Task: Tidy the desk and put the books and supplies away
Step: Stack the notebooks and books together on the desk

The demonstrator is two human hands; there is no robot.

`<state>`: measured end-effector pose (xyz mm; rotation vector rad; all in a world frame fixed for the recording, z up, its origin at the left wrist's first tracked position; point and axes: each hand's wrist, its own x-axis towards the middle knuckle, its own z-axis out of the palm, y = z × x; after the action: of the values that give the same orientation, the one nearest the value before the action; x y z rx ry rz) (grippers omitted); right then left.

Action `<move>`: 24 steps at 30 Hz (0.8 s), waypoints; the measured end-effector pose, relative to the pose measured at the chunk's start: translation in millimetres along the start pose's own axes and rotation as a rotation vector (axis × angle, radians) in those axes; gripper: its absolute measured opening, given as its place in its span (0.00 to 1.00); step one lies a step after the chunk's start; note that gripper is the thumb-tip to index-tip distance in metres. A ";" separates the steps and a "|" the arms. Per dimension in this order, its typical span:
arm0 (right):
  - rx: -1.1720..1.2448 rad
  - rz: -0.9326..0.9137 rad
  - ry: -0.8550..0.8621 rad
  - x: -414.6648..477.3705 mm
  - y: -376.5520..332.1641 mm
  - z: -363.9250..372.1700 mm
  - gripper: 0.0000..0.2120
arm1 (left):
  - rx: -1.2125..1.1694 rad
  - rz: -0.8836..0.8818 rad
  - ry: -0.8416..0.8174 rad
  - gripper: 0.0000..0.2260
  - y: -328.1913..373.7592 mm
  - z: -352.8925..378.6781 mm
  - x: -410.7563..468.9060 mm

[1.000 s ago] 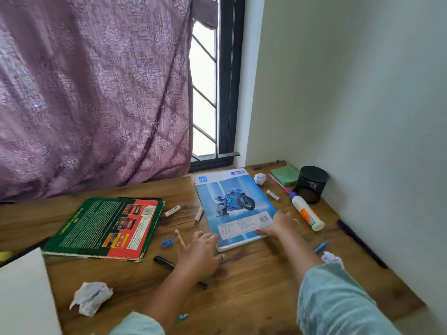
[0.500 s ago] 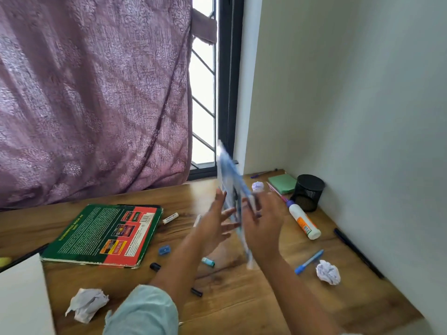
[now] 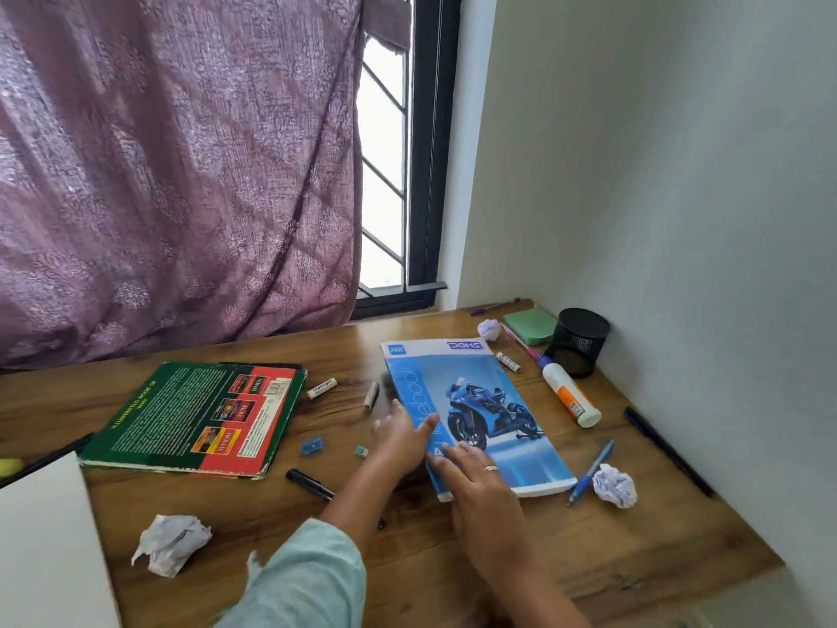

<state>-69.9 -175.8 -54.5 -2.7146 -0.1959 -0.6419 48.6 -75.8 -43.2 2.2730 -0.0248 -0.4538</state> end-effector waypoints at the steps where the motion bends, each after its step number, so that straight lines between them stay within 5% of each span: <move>1: -0.040 0.032 -0.056 2.4 2.1 2.2 0.22 | 0.247 0.022 0.042 0.29 -0.9 -0.2 4.5; 7: -0.116 -0.048 -0.183 9.8 9.9 14.8 0.24 | 0.680 0.165 -0.039 0.27 -2.4 -3.0 -4.1; 13: 0.028 0.007 -0.442 12.0 12.9 8.9 0.30 | 0.704 0.246 -0.028 0.24 -18.1 -10.6 -17.8; 16: 0.062 0.096 -0.551 18.9 6.6 1.6 0.42 | 0.679 0.272 0.007 0.25 -28.2 -24.7 -33.2; 20: 0.028 -0.007 -0.418 46.6 -18.8 11.4 0.16 | 0.590 0.172 0.139 0.26 -59.2 -57.5 -52.3; 24: 0.102 -0.128 -0.408 73.3 -77.2 40.4 0.13 | 0.479 0.001 0.289 0.25 -100.8 -102.8 -72.4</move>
<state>-4.5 -85.4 -32.0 -2.7188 -0.4904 -0.0973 2.1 78.0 -30.1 2.7894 0.0133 -0.1185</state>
